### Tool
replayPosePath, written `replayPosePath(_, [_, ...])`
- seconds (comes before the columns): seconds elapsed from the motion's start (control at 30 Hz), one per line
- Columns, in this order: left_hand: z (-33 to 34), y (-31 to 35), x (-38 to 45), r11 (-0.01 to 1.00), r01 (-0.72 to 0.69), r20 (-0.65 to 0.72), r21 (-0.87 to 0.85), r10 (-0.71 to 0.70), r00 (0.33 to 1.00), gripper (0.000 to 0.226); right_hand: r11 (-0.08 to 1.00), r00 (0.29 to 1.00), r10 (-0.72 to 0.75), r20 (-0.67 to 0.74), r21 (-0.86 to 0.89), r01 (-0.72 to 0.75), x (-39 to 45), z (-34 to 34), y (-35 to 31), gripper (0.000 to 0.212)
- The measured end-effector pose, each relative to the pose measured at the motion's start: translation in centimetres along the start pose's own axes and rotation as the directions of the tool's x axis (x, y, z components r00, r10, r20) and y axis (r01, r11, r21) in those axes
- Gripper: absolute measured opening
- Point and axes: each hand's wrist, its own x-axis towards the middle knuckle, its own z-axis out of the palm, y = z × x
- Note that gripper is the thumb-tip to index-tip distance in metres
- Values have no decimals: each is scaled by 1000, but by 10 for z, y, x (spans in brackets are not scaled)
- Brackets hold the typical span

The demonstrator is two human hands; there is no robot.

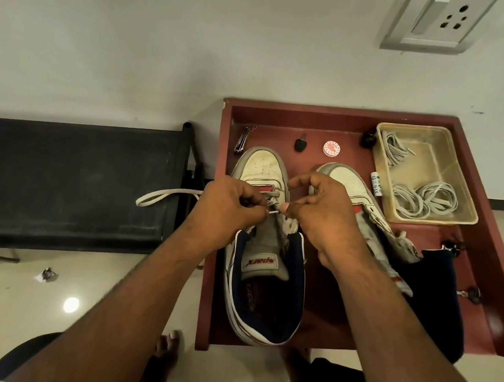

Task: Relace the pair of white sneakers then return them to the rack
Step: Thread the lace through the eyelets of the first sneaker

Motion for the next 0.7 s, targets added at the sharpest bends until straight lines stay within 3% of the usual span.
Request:
replayPosePath(0.1, [1, 0, 0, 1000, -17, -13, 0, 17, 1000, 18, 1000, 1000, 5, 10, 9, -5, 1, -2, 0, 35])
replayPosePath(0.33, [6, 1, 0, 998, -26, -28, 55, 28, 999, 10, 999, 997, 43, 61, 18, -44, -1, -6, -6, 19])
replayPosePath(0.43, [9, -1, 1, 990, -69, -54, 126, 76, 996, 10, 998, 991, 58, 124, 15, -61, -1, -7, -5, 24])
replayPosePath(0.6, [11, -6, 2, 947, -138, -54, 292, 160, 986, 41, 993, 994, -48, 99, -102, 58, 1, -4, 0, 35])
replayPosePath(0.7, [5, -7, 7, 898, -208, 16, 387, 219, 976, 37, 945, 987, -126, 96, -292, 149, 6, -19, -6, 29])
